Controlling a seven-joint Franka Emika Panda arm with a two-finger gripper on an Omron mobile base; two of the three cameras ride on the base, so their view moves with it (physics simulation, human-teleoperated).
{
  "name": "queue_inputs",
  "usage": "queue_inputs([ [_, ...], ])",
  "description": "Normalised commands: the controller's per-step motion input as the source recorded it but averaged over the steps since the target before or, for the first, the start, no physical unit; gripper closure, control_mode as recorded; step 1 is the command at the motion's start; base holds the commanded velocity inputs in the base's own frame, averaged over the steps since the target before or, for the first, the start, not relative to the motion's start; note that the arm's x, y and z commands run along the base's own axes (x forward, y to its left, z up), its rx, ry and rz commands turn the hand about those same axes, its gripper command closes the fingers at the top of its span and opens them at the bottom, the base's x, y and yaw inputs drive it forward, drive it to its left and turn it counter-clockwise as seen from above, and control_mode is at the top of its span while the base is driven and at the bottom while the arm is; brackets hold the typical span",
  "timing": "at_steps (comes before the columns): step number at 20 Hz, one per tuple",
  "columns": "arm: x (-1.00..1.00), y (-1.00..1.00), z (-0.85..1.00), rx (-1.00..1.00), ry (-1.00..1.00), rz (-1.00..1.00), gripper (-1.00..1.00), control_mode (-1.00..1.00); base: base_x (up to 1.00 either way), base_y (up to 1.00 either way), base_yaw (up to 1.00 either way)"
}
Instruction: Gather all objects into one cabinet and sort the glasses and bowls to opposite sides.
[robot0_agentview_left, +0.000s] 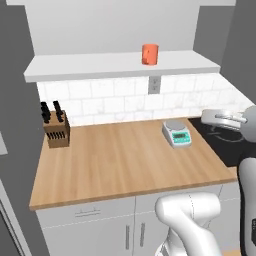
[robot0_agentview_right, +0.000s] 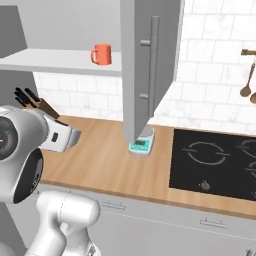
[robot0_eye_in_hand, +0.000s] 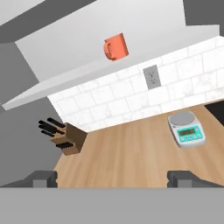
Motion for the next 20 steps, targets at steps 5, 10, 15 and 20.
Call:
queue_inputs([
  [5,0.00,0.00,0.00,0.00,0.00,0.00,-1.00,1.00,0.33,0.16,0.08],
  [10,0.00,0.00,0.00,0.00,0.00,0.00,-1.00,1.00,0.44,0.05,0.06],
  [15,0.00,0.00,0.00,0.00,0.00,0.00,-1.00,1.00,0.26,0.02,0.02],
  [20,0.00,0.00,0.00,0.00,0.00,0.00,-1.00,1.00,0.01,0.02,0.00],
])
